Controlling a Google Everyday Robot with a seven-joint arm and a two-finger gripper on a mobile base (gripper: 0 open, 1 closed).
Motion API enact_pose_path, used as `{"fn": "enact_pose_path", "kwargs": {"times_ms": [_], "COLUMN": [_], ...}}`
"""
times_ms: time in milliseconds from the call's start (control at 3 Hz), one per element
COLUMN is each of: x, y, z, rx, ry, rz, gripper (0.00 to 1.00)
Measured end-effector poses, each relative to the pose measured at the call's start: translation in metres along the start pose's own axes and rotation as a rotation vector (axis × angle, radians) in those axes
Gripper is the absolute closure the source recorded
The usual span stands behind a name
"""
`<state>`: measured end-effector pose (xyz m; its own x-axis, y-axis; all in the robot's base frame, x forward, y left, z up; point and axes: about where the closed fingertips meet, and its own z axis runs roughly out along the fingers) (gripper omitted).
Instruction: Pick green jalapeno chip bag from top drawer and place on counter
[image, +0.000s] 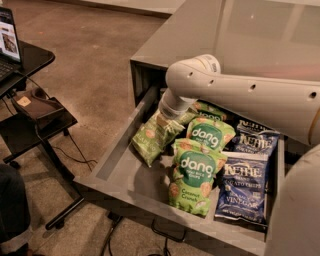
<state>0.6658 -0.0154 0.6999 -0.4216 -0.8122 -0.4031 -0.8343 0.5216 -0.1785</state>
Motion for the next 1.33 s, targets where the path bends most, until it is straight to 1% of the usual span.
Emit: {"fn": "enact_pose_path", "kwargs": {"times_ms": [333, 667, 1333], "x": [0.004, 0.006, 0.02], "y": [0.0, 0.0, -0.002], "z": [0.002, 0.005, 0.025], "rx": [0.004, -0.001, -0.026], "ry": [0.024, 0.031, 0.068], "rz": [0.006, 0.011, 0.045], "gripper": [0.26, 0.29, 0.3]}}
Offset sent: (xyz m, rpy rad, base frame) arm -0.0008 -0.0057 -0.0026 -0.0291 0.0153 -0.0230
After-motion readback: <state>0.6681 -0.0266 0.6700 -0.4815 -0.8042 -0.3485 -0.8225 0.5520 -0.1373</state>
